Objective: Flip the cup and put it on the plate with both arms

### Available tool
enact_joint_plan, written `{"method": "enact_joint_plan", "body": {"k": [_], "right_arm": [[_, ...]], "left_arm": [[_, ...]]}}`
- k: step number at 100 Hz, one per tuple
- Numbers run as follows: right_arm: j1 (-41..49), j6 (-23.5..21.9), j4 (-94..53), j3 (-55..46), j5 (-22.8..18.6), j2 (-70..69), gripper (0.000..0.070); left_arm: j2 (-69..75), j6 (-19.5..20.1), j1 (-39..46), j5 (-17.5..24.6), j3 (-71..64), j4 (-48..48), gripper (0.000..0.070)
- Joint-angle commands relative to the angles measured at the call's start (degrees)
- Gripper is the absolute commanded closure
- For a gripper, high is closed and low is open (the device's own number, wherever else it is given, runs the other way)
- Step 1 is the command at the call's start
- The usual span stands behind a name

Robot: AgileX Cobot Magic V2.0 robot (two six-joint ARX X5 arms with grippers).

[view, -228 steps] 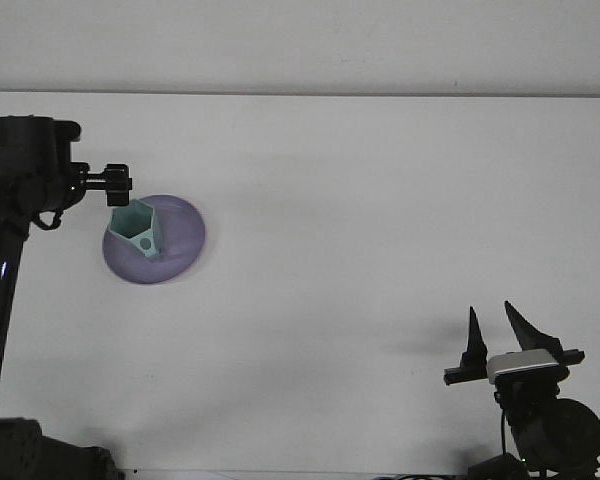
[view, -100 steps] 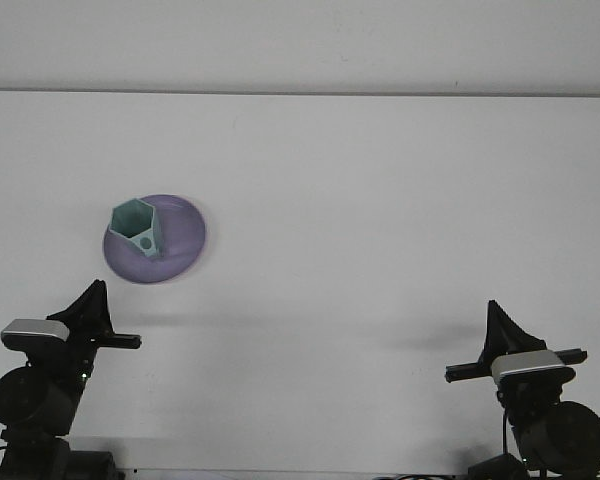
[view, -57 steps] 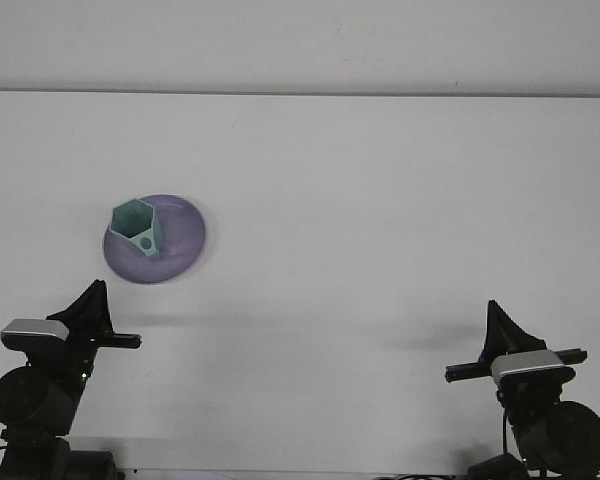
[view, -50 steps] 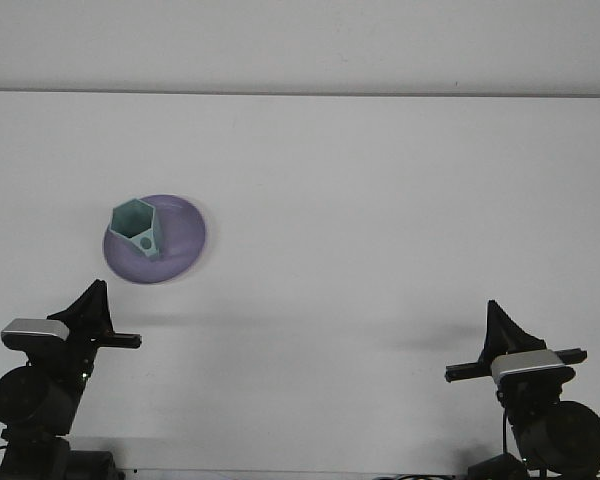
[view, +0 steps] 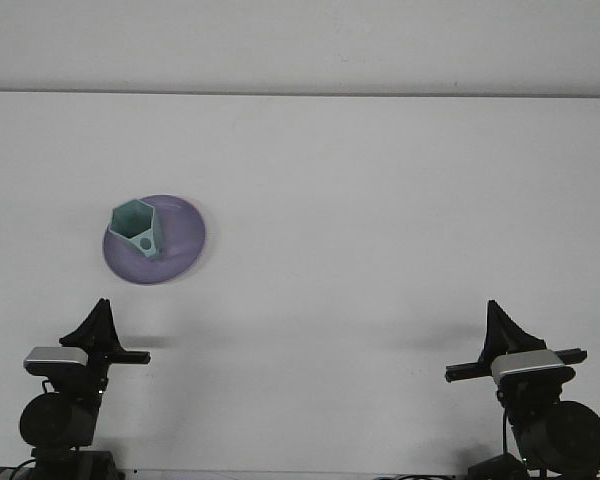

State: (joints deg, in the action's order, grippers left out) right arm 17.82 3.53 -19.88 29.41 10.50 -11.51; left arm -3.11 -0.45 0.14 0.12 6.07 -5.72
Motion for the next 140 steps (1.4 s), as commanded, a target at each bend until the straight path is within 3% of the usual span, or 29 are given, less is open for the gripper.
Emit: {"method": "enact_joint_plan", "body": {"k": [1,30,97,116,122,132,140], "right_arm": [[0.11,-0.55,0.57,0.46,0.07,-0.17,0.07],[0.11,-0.55,0.57,0.46,0.07,-0.17,0.07],[0.11,-0.52,0.57,0.46,0.07,-0.17,0.07],[-1.66,3.32,0.61,-0.76,0.44,-0.02,0.07],[-4.7,5.66,3.3,-3.43,-1.46,0.92,0.07],[-10.88,9.01,8.98,-9.94,-8.48,3.26,0.07],[-14.67,9.42,13.38,-15.78,-11.72,5.6,0.07]], "left_arm": [[1.77,1.07,0.22,-0.22,-1.05,-1.49,0.0686],[2.95,-0.81,0.15,-0.13,-5.29,-1.53,0.0686],[2.93,-0.24,0.17,-0.17,-5.27,-1.68,0.0686],[2.93,-0.24,0.17,-0.15,-5.27,-1.68,0.0686],[2.93,-0.24,0.17,-0.15,-5.27,-1.68,0.0686],[2.93,-0.24,0.17,-0.15,-5.27,-1.68,0.0686],[2.93,-0.24,0.17,-0.15,-5.27,-1.68,0.0686]]}}
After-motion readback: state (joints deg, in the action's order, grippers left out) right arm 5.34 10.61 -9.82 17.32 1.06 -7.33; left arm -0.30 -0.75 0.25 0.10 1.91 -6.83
